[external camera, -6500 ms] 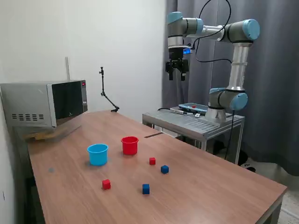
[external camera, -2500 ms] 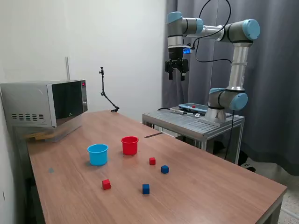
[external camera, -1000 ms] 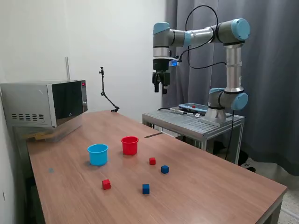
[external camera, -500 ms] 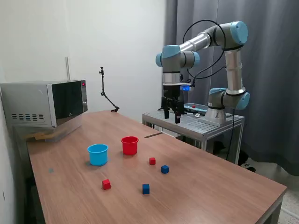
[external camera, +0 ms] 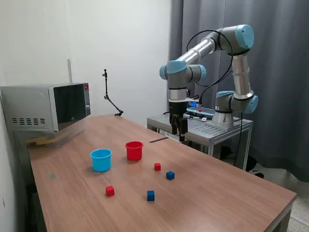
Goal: Place red objects in the red bin, and blue objects in the blue bin.
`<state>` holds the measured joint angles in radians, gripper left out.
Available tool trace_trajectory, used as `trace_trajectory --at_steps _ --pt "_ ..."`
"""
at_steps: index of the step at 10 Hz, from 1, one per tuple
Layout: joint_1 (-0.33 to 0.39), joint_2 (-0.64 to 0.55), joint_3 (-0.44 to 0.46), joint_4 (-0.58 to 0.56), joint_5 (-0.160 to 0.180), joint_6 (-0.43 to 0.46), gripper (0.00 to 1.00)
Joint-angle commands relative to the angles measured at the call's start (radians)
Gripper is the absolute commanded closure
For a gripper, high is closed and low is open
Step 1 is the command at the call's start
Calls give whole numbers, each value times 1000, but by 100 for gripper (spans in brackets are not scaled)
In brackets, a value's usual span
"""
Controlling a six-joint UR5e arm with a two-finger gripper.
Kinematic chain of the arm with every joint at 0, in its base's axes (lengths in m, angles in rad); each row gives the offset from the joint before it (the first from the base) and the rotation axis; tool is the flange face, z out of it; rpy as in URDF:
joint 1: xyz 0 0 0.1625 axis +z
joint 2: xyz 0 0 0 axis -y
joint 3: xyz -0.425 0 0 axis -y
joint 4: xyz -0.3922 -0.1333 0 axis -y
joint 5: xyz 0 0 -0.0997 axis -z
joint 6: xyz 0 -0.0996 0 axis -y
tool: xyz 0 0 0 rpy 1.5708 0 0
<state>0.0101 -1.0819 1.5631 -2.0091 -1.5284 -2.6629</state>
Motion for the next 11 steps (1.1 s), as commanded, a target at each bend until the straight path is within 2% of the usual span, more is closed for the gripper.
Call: trace_trajectory --at_steps 1,4,8,11 --pt "-1 74 -5 -83 1 71 0" --pt "-12 134 0 -103 -1 72 0" --pt "-82 137 9 -102 1 54 0" --pt "-105 152 9 -102 10 -135 0"
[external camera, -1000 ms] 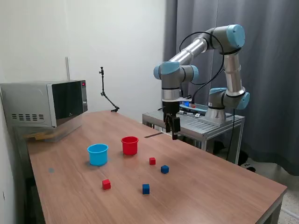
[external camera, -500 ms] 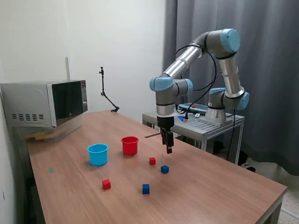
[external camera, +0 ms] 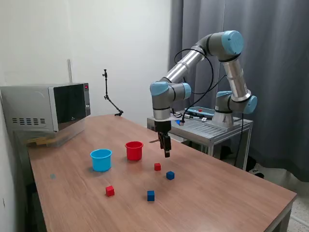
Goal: Place red objects in the red bin, and blue objects in the blue bin.
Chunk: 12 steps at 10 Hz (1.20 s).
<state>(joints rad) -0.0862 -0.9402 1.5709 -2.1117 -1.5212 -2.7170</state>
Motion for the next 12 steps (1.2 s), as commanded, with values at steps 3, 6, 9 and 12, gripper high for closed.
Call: trace_trajectory --at_steps 3,6,9,12 --pt "-9 55 1 -8 85 -179 0" --pt "-3 86 -37 -16 84 -190 0" --pt "2 115 -78 -34 79 -178 0" --pt "0 132 -80 -63 41 -75 0"
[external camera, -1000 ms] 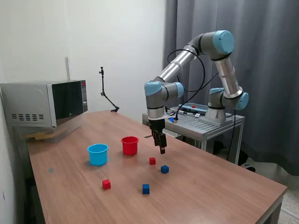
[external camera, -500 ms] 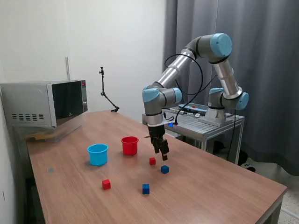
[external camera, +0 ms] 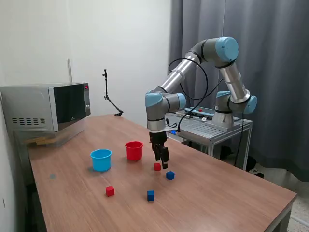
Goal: Place red objects in the red bin, and blue objects in the blue bin.
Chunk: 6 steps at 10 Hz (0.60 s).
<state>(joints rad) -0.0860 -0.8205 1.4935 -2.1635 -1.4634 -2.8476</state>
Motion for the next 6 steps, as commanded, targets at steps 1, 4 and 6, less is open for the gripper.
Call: trace_trajectory --at_steps 1,4,6 --pt "0 15 -10 -13 -20 66 0" --pt "-4 18 -13 -13 -46 123 0" --pt "-11 20 -13 -13 -49 123 0"
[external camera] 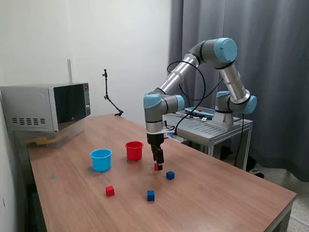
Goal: Place red objects in the red bin, and blue objects in the blue bin.
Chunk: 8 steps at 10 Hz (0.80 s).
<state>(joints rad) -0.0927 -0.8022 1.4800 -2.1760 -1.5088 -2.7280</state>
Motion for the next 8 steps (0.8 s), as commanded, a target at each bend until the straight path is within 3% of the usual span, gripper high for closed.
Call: trace_trajectory --at_steps 1,5,8 --pt "-8 6 2 1 -4 2 0" --pt "-24 5 45 -7 -1 -7 0" --pt "-36 -23 57 -5 4 -67 0"
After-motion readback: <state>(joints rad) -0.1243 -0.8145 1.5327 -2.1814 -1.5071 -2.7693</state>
